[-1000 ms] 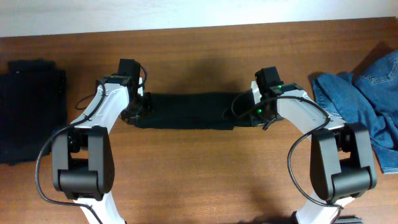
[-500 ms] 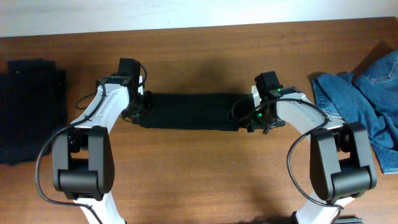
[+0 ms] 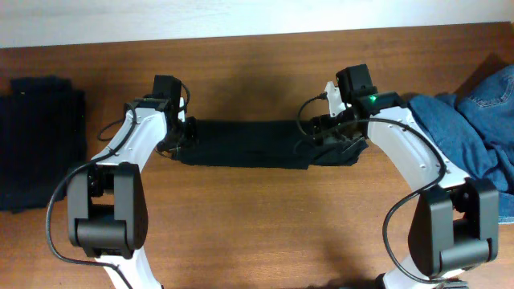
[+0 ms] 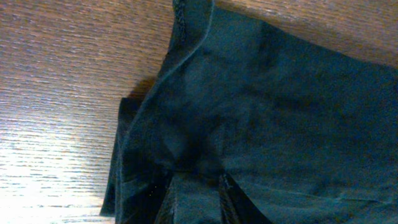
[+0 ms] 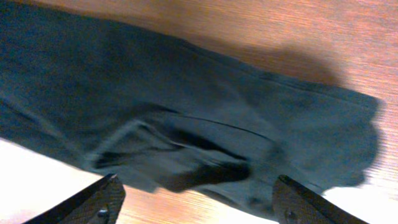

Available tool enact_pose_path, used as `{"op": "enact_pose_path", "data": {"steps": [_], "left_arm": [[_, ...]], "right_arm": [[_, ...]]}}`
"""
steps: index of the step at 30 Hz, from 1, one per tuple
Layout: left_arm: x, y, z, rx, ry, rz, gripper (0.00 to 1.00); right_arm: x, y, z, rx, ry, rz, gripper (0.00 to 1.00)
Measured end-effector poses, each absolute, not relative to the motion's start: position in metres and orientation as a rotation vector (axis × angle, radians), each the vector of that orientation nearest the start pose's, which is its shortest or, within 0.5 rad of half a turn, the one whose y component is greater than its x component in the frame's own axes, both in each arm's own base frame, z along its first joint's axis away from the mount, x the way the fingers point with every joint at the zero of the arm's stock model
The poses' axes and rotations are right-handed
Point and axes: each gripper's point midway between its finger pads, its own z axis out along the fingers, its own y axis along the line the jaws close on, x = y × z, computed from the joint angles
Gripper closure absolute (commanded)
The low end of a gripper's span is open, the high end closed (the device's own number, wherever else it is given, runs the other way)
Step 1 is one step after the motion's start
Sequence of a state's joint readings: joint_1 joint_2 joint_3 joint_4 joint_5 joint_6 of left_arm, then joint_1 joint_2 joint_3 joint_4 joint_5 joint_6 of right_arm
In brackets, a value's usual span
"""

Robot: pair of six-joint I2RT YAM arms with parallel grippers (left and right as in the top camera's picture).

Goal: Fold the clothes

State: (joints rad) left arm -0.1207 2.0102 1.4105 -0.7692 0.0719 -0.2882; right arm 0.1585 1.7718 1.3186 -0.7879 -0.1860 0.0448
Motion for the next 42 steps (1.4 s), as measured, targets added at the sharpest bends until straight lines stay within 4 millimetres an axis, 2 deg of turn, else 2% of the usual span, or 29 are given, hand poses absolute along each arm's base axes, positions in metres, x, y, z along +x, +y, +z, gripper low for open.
{"op": "enact_pose_path", "data": {"steps": [3, 8, 11, 14, 17, 24, 36, 42], "left_arm": [[0.414, -0.063, 0.023, -0.236, 2.942, -0.165, 0.76], [0.414, -0.063, 0.023, -0.236, 2.94, -0.166, 0.76], [0.414, -0.063, 0.023, -0.236, 2.941, -0.166, 0.76], [0.414, -0.063, 0.023, -0.236, 2.942, -0.166, 0.76], [0.414, -0.063, 0.023, -0.236, 2.942, -0.165, 0.76], [0.413, -0.062, 0.023, -0.236, 2.943, -0.164, 0.76], [0.412, -0.058, 0.023, -0.24, 2.947, -0.128, 0.76], [0.412, -0.058, 0.023, -0.24, 2.947, -0.128, 0.76]], "right_arm": [[0.393, 0.113, 0.095, -0.217, 2.765, 0.412, 0.35], [0.399, 0.165, 0.105, -0.36, 2.663, 0.504, 0.75], [0.398, 0.194, 0.1, -0.435, 2.633, 0.489, 0.89], [0.394, 0.209, 0.082, -0.475, 2.657, 0.431, 0.92], [0.389, 0.214, 0.061, -0.498, 2.703, 0.383, 0.95], [0.38, 0.199, 0.021, -0.469, 2.826, 0.266, 0.95], [0.367, 0.173, 0.011, -0.455, 2.909, 0.084, 0.95], [0.37, 0.175, 0.012, -0.454, 2.894, 0.093, 0.94]]}}
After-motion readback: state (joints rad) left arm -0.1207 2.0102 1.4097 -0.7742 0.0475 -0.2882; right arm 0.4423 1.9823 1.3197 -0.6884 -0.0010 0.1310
